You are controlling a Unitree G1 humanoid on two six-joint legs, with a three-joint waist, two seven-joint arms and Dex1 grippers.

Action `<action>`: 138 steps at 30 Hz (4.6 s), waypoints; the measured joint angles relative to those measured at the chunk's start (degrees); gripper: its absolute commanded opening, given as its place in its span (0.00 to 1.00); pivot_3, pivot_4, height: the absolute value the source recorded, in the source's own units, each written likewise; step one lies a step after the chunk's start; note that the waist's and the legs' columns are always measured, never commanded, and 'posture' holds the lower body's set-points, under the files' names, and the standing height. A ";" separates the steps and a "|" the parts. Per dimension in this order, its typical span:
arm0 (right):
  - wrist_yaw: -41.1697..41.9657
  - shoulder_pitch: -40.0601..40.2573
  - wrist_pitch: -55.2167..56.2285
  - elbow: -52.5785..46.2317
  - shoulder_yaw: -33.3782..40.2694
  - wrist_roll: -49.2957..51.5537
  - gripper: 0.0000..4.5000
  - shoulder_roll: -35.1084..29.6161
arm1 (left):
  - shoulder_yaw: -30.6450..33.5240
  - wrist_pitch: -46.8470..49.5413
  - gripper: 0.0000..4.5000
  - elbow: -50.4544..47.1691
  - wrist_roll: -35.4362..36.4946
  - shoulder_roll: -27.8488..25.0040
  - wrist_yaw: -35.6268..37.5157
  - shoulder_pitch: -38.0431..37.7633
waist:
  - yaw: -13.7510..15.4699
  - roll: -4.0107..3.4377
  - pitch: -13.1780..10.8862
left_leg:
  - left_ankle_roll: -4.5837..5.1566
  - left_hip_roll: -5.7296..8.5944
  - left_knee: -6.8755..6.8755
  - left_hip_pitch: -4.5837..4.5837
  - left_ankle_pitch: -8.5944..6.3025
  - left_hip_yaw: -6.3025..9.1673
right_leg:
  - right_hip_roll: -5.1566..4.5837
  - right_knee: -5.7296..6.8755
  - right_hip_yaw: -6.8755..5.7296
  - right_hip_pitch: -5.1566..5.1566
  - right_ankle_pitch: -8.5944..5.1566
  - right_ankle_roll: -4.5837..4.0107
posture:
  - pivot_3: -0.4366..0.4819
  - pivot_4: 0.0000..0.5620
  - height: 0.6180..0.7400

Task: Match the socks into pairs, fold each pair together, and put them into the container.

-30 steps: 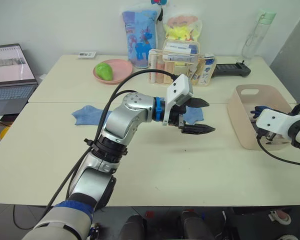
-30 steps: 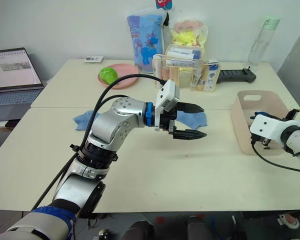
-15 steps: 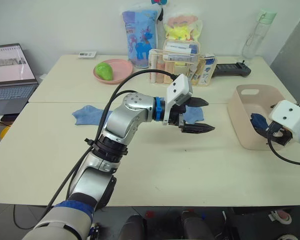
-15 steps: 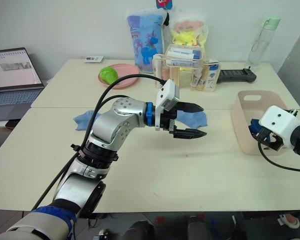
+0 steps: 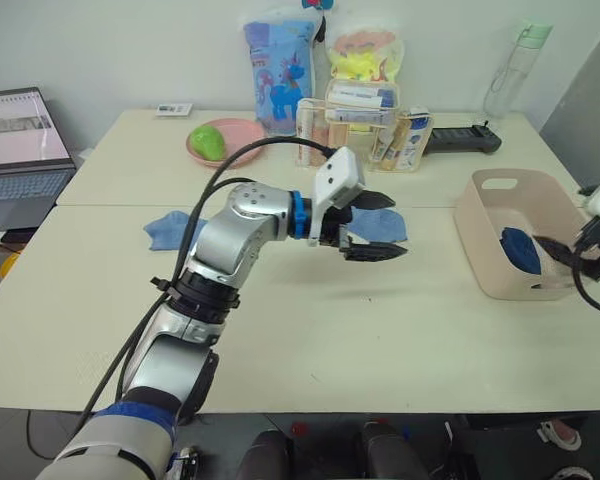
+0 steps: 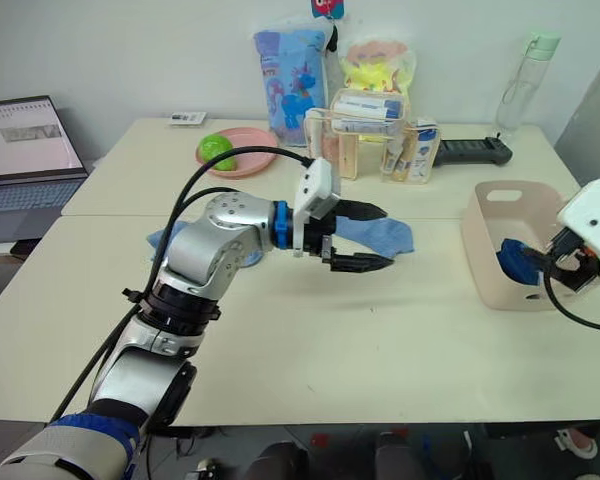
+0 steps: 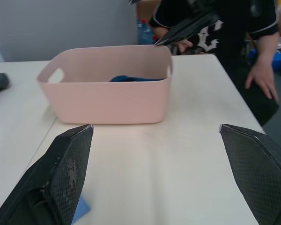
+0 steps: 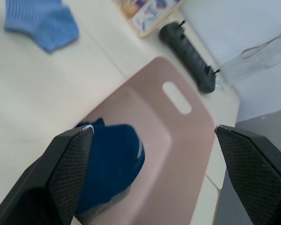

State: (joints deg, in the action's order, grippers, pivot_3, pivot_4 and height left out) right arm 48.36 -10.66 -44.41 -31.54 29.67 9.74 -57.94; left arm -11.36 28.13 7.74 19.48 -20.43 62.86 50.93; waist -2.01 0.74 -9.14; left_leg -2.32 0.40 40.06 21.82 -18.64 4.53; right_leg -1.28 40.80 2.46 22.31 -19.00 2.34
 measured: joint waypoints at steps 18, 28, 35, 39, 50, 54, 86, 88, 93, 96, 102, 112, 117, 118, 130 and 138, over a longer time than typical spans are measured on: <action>-14.62 7.34 -3.64 -13.86 -26.94 9.18 1.00 23.29 | 17.28 -0.40 1.00 -10.88 1.32 -17.91 -5.47 -34.90 | 0.59 0.08 0.08 | 0.07 0.11 -0.02 0.02 -0.05 0.30 | -0.21 -0.13 -0.06 -0.04 0.00 0.00 | 0.48 0.27 0.69; -13.91 6.29 -2.94 -13.10 -29.85 11.67 1.00 22.71 | 25.19 -0.42 1.00 -7.55 2.43 -17.80 -12.77 -40.35 | 0.71 0.13 0.05 | 0.08 0.09 -0.04 0.05 -0.06 0.41 | -0.16 -0.08 -0.18 -0.04 0.00 -0.01 | 0.48 0.27 0.69; -14.24 2.75 -7.29 -13.99 -31.44 15.14 1.00 22.46 | 20.71 -2.98 1.00 0.02 -0.17 -12.02 -18.04 -25.95 | 0.51 0.19 0.09 | 0.06 0.11 -0.05 0.07 -0.04 0.36 | -0.15 -0.09 -0.22 0.00 0.00 -0.01 | 0.48 0.27 0.69; -14.56 2.60 -8.34 -14.93 -32.06 16.38 1.00 21.93 | 16.19 -4.84 1.00 8.54 -4.95 -9.36 -21.57 -20.82 | 0.25 0.19 0.09 | 0.08 0.10 -0.02 0.04 -0.05 0.39 | -0.11 0.02 -0.24 0.02 0.00 -0.01 | 0.48 0.27 0.69; -15.13 2.28 -8.54 -15.76 -33.36 17.33 1.00 21.58 | 13.49 -10.90 0.65 27.38 -11.15 -4.68 -28.80 -12.43 | 0.31 0.21 0.10 | 0.07 0.11 0.00 0.06 -0.04 0.34 | -0.09 0.02 -0.26 0.04 0.00 -0.01 | 0.48 0.27 0.69; -15.14 2.27 -8.14 -15.74 -33.87 17.27 1.00 21.45 | 14.12 -10.61 0.38 28.41 -11.49 -4.50 -29.68 -11.82 | 0.30 0.21 0.10 | 0.06 0.10 0.00 0.05 -0.04 0.36 | -0.09 0.02 -0.26 0.04 0.00 -0.01 | 0.48 0.27 0.69; -16.39 4.94 -8.10 -16.16 -30.96 17.54 1.00 18.04 | 11.45 22.11 0.58 -10.31 4.18 16.34 -38.85 -19.00 | 0.36 0.25 0.09 | -0.15 0.08 0.02 0.07 0.07 0.35 | -0.10 0.00 -0.10 -0.01 0.00 -0.01 | 0.48 0.27 0.69; -16.48 5.02 -8.23 -16.20 -30.90 17.77 1.00 17.94 | 11.31 22.09 0.72 -14.26 4.85 12.15 -36.75 -20.26 | 0.19 0.24 0.09 | -0.15 0.04 -0.01 0.03 0.08 0.32 | -0.06 0.00 -0.07 0.00 0.00 -0.01 | 0.48 0.27 0.69; -16.25 4.57 -8.32 -16.16 -30.90 18.59 1.00 17.85 | 19.32 19.44 0.99 -15.83 6.81 6.41 -36.16 -21.92 | 0.38 0.25 0.09 | -0.15 0.06 0.00 0.05 0.07 0.35 | -0.07 -0.04 -0.10 -0.01 0.00 -0.01 | 0.48 0.27 0.69; -16.04 2.83 -8.29 -15.92 -30.95 18.61 1.00 17.80 | 21.84 15.26 0.99 -13.98 5.55 2.81 -36.44 -22.55 | 0.44 0.24 0.09 | -0.15 0.07 -0.01 0.04 0.07 0.35 | -0.07 -0.05 -0.12 -0.02 0.00 -0.01 | 0.48 0.27 0.69; -16.01 -0.06 -8.31 -15.18 -31.18 19.19 1.00 18.68 | 24.94 14.97 0.99 -8.17 4.90 0.49 -39.20 -23.64 | 0.44 0.25 0.09 | -0.14 0.08 0.00 0.06 0.07 0.40 | -0.09 -0.08 -0.14 -0.02 0.00 -0.01 | 0.48 0.27 0.69; -16.27 -0.79 -8.51 -14.41 -32.22 19.77 1.00 19.11 | 21.90 15.88 0.99 0.75 1.98 -0.64 -40.14 -22.74 | 0.50 0.25 0.09 | -0.15 0.09 -0.01 0.06 0.07 0.43 | -0.12 -0.07 -0.15 -0.01 0.00 -0.01 | 0.48 0.27 0.69; -16.45 -1.40 -8.84 -14.46 -32.19 20.60 1.00 19.23 | 20.81 14.99 0.80 3.86 1.72 0.15 -39.40 -20.49 | 0.74 0.25 0.09 | -0.14 0.13 0.00 0.08 0.07 0.43 | -0.16 -0.08 -0.17 -0.02 0.00 -0.01 | 0.48 0.27 0.69; -16.48 -1.43 -8.88 -14.46 -32.19 20.68 1.00 19.23 | 20.69 14.60 0.74 4.84 1.64 0.56 -39.33 -19.90 | 0.82 0.25 0.09 | -0.14 0.13 0.00 0.08 0.07 0.43 | -0.16 -0.08 -0.17 -0.02 0.00 -0.01 | 0.48 0.27 0.69; -17.15 -2.96 -9.78 -14.46 -32.78 20.96 1.00 19.22 | 18.88 8.62 0.01 12.88 -0.46 1.84 -37.26 -16.46 | 0.86 0.26 0.09 | -0.15 0.13 0.00 0.09 0.07 0.42 | -0.16 -0.09 -0.16 -0.01 0.00 -0.01 | 0.48 0.27 0.69; -17.40 -2.59 -9.94 -14.96 -32.99 21.38 1.00 19.39 | 28.32 14.74 0.01 1.05 6.84 -3.05 -37.95 -20.46 | 0.08 0.28 0.07 | -0.16 0.03 -0.07 0.09 0.08 0.46 | -0.12 -0.05 -0.18 0.06 0.00 -0.01 | 0.48 0.27 0.69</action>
State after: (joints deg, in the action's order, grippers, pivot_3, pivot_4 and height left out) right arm 30.96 -13.25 -54.35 -46.51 -3.32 31.11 -38.56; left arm 16.97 42.87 8.79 26.32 -23.48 24.91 30.48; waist -1.93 1.02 -9.08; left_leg -2.47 0.43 39.99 21.91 -18.56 4.99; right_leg -1.40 40.75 2.28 22.36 -19.00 2.33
